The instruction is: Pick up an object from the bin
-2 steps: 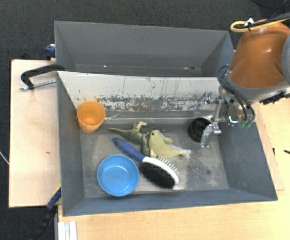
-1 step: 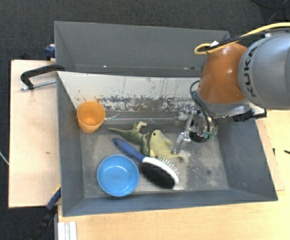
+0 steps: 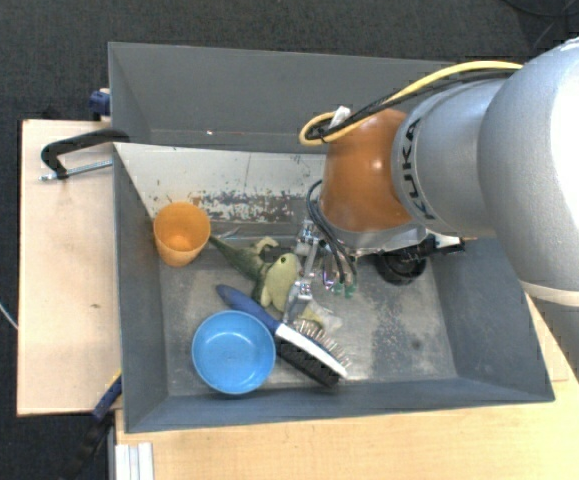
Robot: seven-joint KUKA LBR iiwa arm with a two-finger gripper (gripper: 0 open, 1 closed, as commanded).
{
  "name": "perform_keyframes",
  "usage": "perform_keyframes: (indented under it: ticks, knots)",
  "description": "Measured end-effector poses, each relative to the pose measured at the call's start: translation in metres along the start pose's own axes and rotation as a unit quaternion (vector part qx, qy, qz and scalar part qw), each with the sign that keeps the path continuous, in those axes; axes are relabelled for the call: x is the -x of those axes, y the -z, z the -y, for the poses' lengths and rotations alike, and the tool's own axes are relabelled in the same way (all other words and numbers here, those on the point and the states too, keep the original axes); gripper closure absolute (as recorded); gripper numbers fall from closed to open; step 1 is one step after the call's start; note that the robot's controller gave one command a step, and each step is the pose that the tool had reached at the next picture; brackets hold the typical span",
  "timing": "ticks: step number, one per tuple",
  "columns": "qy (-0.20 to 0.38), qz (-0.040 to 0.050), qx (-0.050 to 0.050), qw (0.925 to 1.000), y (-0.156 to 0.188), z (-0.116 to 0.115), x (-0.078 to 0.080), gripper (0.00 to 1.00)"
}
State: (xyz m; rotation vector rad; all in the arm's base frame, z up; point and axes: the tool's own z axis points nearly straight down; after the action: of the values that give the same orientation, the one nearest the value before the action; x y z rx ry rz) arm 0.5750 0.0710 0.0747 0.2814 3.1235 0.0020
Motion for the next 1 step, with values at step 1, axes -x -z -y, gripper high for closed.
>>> perform_keyframes:
  ticks: [1]
  knots:
    - [-0.002, 0.0024, 0.0, 1.0, 0.0014, 0.003, 0.0021, 1.0]
